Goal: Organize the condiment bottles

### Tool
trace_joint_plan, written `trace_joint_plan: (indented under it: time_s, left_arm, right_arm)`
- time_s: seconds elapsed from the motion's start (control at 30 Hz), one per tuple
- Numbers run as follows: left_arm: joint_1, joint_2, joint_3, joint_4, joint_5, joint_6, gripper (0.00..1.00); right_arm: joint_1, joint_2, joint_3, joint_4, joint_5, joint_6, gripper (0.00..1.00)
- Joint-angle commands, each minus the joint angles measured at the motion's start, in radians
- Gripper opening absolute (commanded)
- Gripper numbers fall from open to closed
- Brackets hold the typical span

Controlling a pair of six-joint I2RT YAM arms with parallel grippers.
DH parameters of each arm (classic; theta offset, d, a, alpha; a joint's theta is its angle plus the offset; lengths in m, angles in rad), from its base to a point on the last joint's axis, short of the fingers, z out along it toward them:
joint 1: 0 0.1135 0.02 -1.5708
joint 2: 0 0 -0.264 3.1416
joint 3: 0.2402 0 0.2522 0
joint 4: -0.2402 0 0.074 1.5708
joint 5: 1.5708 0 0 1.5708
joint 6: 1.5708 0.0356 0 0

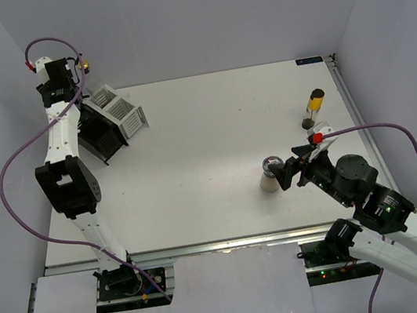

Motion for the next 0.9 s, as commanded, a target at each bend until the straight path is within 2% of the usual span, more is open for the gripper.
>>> trace_joint_plan:
  time_s: [0.0,0.3,0.6,0.67,0.87]
  left_arm:
    - [0.003,-0.018,-0.007,0.034,-0.025,0.013,0.0]
    - [0.006,-0.016,-0.05,0.056,0.056,-0.02,0.0]
    - [0.007,0.001,-0.089,0.057,0.04,-0.031,0.01]
    - [0.011,0.007,-0.088,0.047,0.035,-0.034,0.08]
    - [0.031,0.012,-0.118,0.052,0.07,-0.067,0.46]
  right_arm:
    - [0.013,-0.011,0.011,0.021,0.026,-0.009,0.91]
    - [0.016,-0.013,0.009,0.018,0.034,-0.009,0.91]
    - [0.02,-0.02,0.009,0.019,0.039,-0.01,0.91]
    - [0.021,-0.02,0.008,0.018,0.039,-0.011,0.91]
    - [0.022,-0.023,0.008,0.017,0.044,-0.009,0.91]
